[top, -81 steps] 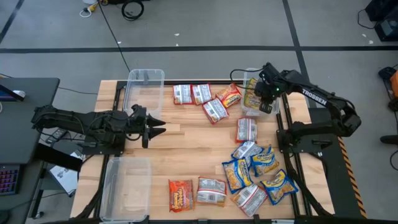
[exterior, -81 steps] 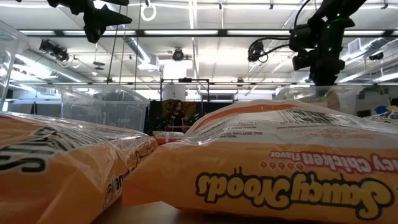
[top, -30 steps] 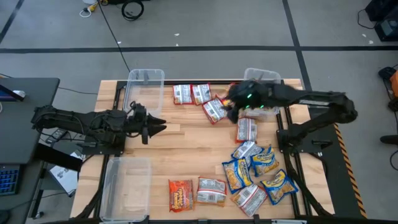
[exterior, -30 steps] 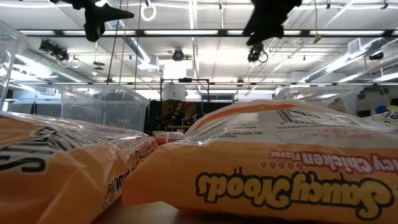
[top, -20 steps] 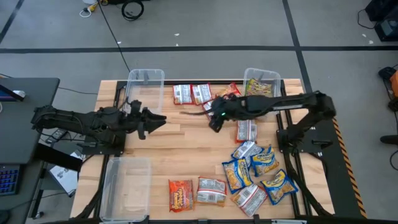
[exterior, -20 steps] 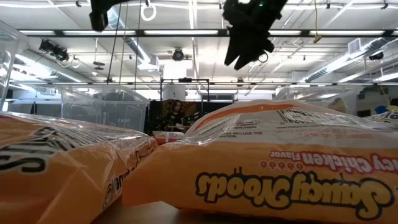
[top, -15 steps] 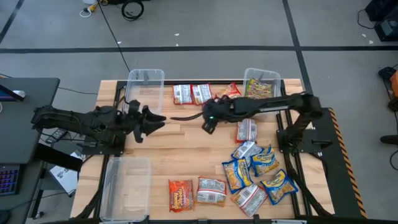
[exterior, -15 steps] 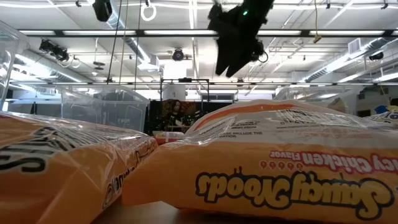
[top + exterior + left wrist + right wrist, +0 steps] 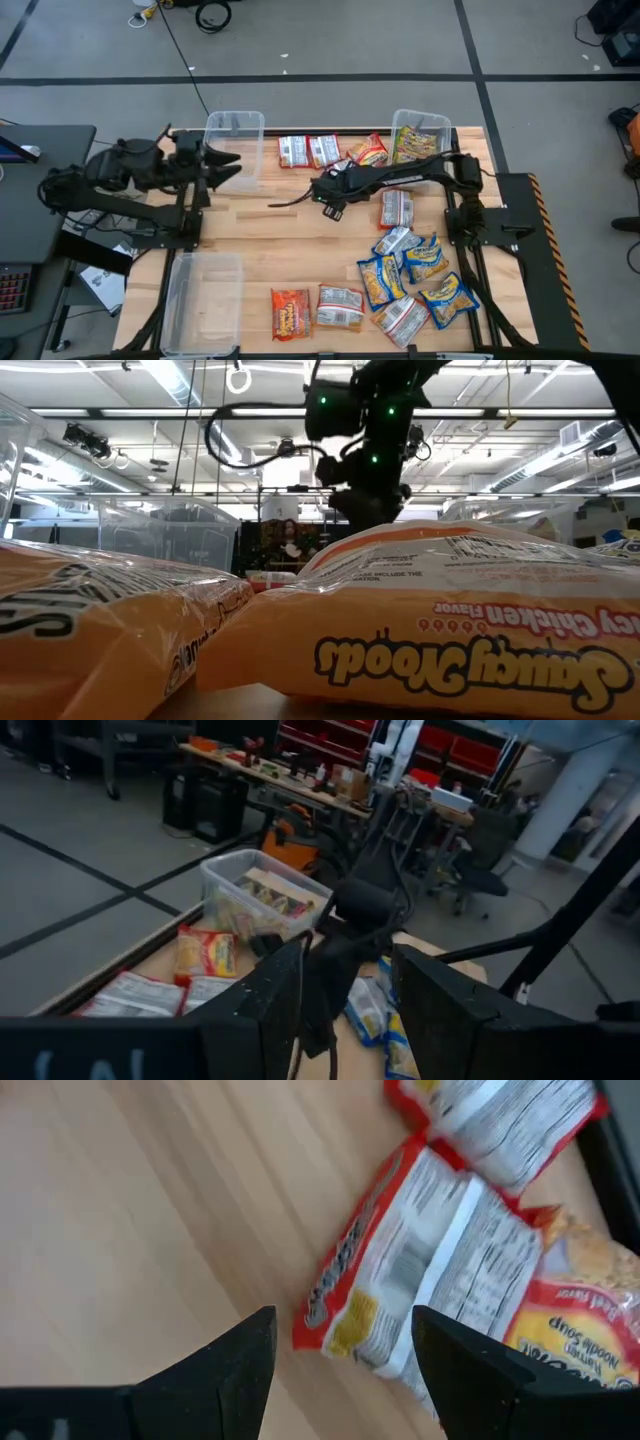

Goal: Sort Maruchan noodles
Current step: Put the orange noodle pack into the top left transparent bin

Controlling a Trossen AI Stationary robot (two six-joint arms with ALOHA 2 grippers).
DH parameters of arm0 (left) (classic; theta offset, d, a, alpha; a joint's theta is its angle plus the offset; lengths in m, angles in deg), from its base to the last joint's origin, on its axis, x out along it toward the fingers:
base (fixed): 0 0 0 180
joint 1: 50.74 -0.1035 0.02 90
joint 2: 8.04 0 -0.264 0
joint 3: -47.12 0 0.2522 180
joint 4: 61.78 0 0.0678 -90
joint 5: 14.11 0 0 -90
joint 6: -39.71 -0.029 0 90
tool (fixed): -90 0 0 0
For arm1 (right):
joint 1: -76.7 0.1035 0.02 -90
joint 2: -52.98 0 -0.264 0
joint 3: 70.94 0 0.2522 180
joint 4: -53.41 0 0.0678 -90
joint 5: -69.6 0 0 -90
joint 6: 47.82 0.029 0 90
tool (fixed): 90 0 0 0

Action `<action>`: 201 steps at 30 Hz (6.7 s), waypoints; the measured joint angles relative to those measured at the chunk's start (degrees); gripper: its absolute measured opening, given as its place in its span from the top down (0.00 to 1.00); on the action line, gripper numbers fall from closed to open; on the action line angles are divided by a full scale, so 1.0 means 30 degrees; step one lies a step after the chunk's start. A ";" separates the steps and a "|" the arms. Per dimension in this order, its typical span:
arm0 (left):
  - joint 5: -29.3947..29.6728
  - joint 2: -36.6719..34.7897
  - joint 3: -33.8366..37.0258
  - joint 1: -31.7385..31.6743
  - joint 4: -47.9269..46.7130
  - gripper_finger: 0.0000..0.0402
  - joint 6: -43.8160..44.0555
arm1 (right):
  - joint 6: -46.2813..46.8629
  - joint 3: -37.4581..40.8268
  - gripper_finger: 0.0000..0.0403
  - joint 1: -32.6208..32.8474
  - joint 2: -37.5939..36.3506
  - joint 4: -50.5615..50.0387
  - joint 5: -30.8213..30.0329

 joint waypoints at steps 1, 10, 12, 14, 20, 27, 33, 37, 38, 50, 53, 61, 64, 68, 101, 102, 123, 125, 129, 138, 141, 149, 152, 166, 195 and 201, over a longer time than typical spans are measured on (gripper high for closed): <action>-0.0030 -0.0054 -0.0225 -0.0007 -0.0248 0.60 -0.0140 | -0.0199 0.0000 0.41 -0.0015 0.0185 0.0021 0.0244; -0.2089 -0.0078 -0.2237 0.0013 0.0273 0.60 -0.1800 | 0.1889 0.0000 0.44 -0.0858 0.1852 -0.1050 -0.0700; -0.2102 -0.0078 -0.2509 0.0013 0.0839 0.60 -0.2454 | 0.1925 -0.0010 0.49 -0.1030 0.2264 -0.0992 -0.0236; -0.2102 -0.0099 -0.2541 0.0013 0.1225 0.60 -0.2963 | 0.1941 -0.0102 0.55 -0.1148 0.2571 -0.0989 -0.0081; -0.2320 -0.0070 -0.2541 0.0013 0.1443 0.60 -0.3307 | 0.1595 -0.0043 0.83 -0.1185 0.2362 -0.0700 0.0072; -0.2077 -0.0245 -0.2541 0.0013 0.1187 0.58 -0.4236 | -0.0604 0.0037 0.98 -0.1246 -0.1589 -0.0691 0.3769; -0.0597 0.0531 -0.2541 0.0008 0.0313 0.44 -0.5690 | -0.1946 0.0042 0.99 -0.1246 -0.6153 -0.0389 0.7584; -0.0498 0.1645 -0.2512 0.0006 -0.0058 0.34 -0.6150 | -0.2212 0.0036 0.99 -0.1241 -0.8649 0.0261 1.0439; -0.0641 0.1928 -0.2512 0.0006 -0.0029 0.32 -0.6148 | -0.1964 0.0036 0.99 -0.1239 -0.9229 0.0593 1.1059; -0.2802 0.7174 -0.2512 0.0012 0.2656 0.28 -0.6318 | -0.0616 0.0029 1.00 -0.0966 -1.3143 0.4463 1.2375; -0.3412 0.7826 -0.2298 0.0006 0.4154 0.28 -0.5320 | -0.1244 0.0029 1.00 -0.0633 -1.4143 0.6411 1.2676; -0.3978 0.7558 0.2468 -0.0001 1.5894 0.28 -0.2047 | -0.3156 0.0022 1.00 -0.0153 -1.5638 1.0887 1.3039; -0.4175 0.8465 0.4508 -0.0145 2.1492 0.28 -0.0607 | -0.3027 0.0022 1.00 -0.0153 -1.5587 1.2812 1.3968; -0.4547 1.0232 0.5420 -0.0589 2.5762 0.28 0.0475 | -0.3017 0.0015 1.00 -0.0022 -1.5058 1.4745 1.4535; -1.0923 1.6298 0.3009 -0.3921 3.6650 0.28 0.4953 | -0.1366 0.0000 1.00 0.0372 -1.1731 2.0854 1.5351; -1.1109 1.6369 0.3011 -0.3900 3.7158 0.28 0.5018 | -0.1359 0.0000 1.00 0.0379 -1.1731 2.0734 1.5367; -1.1855 1.6453 0.1298 -0.3646 3.6477 0.28 0.5712 | -0.1424 0.0027 1.00 0.0889 -1.1071 2.1136 1.4960; -1.2331 1.6454 0.1166 -0.3548 3.6943 0.28 0.5688 | -0.1424 0.0015 1.00 0.0903 -1.1105 2.1115 1.5101; -1.2665 1.6439 0.1097 -0.3471 3.7762 0.28 0.5495 | -0.1351 0.0015 1.00 0.1073 -1.1105 2.1682 1.5194; -1.2469 1.6560 0.1102 -0.3491 3.6026 0.28 0.5742 | -0.1336 0.0015 1.00 0.1406 -1.1105 2.2683 1.5202; -1.2739 1.6563 0.1113 -0.3491 3.6269 0.28 0.6079 | -0.1379 0.0011 1.00 0.1336 -1.1112 2.2269 1.4543; -1.4289 1.6545 0.1117 -0.3194 3.8718 0.28 0.6948 | -0.1365 0.0022 1.00 0.0907 -1.1076 2.1941 1.4201; -1.4466 1.6548 0.1117 -0.3207 3.9294 0.28 0.7403 | -0.1381 0.0022 1.00 0.0896 -1.1076 2.1538 1.4010; -1.4542 1.6295 0.1117 -0.3815 3.8433 0.64 0.7532 | -0.1742 0.0022 0.90 0.0896 -1.1154 1.9850 1.3057; -0.6707 0.8363 -0.5696 -1.4855 -1.3752 0.66 -0.9433 | -0.4311 0.0015 0.50 0.1093 -1.5742 0.6340 0.6544; -0.3213 0.9219 -0.3697 -1.5250 -1.6636 0.66 -1.1193 | -0.5141 0.0015 0.50 0.1093 -1.4963 0.6027 0.6559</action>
